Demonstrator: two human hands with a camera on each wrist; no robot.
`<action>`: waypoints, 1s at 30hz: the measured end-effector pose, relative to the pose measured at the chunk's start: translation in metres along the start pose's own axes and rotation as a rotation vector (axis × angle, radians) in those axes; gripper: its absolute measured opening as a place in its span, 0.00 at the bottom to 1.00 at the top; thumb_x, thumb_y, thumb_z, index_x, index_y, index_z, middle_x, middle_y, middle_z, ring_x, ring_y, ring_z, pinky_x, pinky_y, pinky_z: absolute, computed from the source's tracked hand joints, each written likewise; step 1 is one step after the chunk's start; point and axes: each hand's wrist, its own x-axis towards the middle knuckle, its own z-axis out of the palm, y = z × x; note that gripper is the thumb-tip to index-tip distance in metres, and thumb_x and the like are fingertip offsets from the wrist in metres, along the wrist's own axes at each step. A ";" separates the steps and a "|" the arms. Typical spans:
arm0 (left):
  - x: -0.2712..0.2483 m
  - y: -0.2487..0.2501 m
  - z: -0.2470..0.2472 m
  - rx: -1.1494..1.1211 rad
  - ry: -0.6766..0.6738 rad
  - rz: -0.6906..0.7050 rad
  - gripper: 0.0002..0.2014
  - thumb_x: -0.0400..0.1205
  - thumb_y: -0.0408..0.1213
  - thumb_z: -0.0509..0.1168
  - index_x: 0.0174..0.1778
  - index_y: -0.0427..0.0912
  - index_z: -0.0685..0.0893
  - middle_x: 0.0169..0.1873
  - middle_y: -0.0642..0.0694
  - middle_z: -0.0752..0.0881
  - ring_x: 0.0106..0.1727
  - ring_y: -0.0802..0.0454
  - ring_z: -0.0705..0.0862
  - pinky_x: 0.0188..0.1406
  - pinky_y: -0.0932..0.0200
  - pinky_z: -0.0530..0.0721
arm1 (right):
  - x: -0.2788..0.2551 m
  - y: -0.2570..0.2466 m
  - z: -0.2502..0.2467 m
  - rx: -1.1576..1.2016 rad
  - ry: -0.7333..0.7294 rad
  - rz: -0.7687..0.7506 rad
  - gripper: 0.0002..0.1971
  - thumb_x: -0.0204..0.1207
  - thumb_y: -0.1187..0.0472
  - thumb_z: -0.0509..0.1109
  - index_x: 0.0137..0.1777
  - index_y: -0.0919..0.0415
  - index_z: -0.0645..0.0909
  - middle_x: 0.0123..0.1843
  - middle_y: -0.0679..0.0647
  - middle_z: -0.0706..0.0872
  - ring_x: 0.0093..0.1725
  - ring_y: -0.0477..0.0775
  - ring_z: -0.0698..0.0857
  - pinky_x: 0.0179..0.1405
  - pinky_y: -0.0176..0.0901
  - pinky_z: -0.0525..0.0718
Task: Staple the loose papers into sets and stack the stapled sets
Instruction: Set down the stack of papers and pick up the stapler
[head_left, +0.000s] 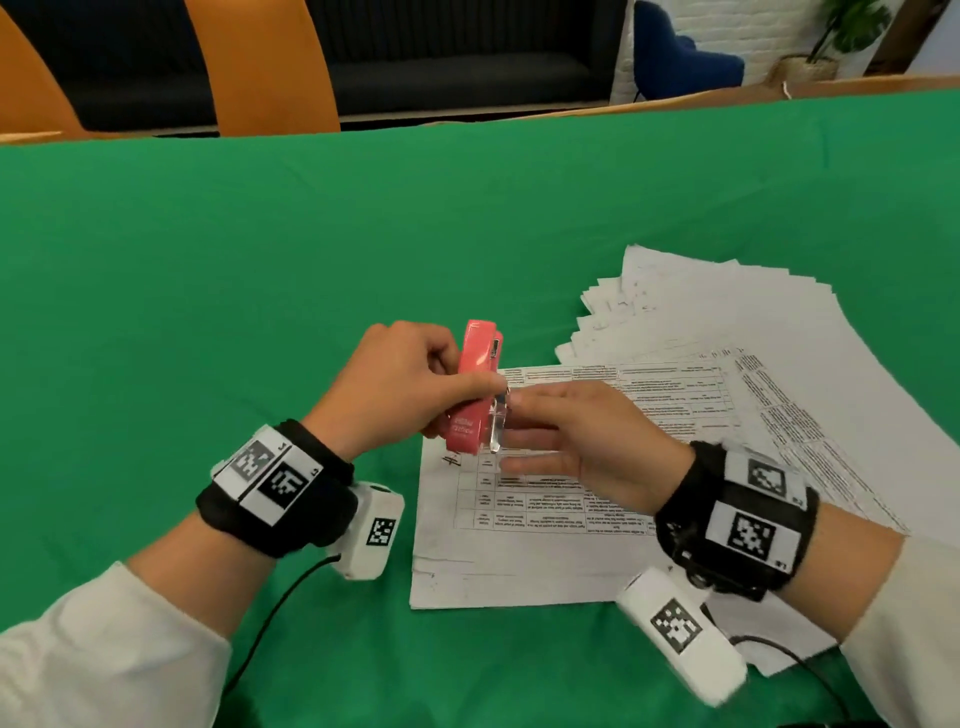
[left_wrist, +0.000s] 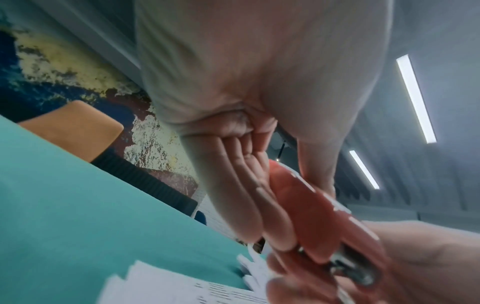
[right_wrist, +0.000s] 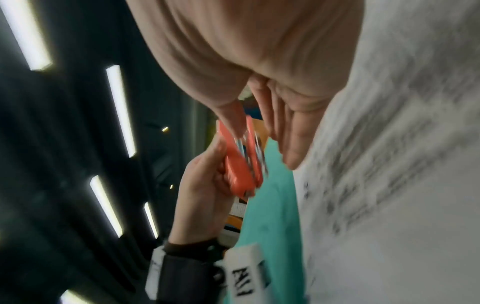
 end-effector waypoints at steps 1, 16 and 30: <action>-0.001 0.004 0.005 -0.054 0.007 -0.017 0.25 0.72 0.55 0.83 0.37 0.36 0.84 0.26 0.43 0.90 0.25 0.48 0.91 0.29 0.46 0.92 | -0.001 0.002 0.003 0.057 0.004 0.009 0.14 0.87 0.59 0.71 0.65 0.70 0.87 0.58 0.63 0.94 0.59 0.61 0.94 0.53 0.55 0.95; 0.011 0.029 0.019 -0.181 0.073 -0.151 0.26 0.79 0.48 0.80 0.47 0.25 0.82 0.29 0.42 0.92 0.28 0.45 0.93 0.32 0.42 0.94 | -0.026 0.009 -0.022 0.021 0.154 0.037 0.09 0.81 0.65 0.77 0.55 0.71 0.91 0.49 0.68 0.94 0.49 0.63 0.96 0.43 0.53 0.96; -0.007 0.039 0.039 0.506 -0.166 0.210 0.34 0.76 0.71 0.67 0.78 0.63 0.76 0.74 0.56 0.77 0.68 0.52 0.80 0.70 0.41 0.82 | -0.155 -0.008 -0.132 0.082 0.359 -0.175 0.05 0.68 0.68 0.77 0.43 0.62 0.93 0.44 0.66 0.94 0.38 0.54 0.95 0.33 0.41 0.93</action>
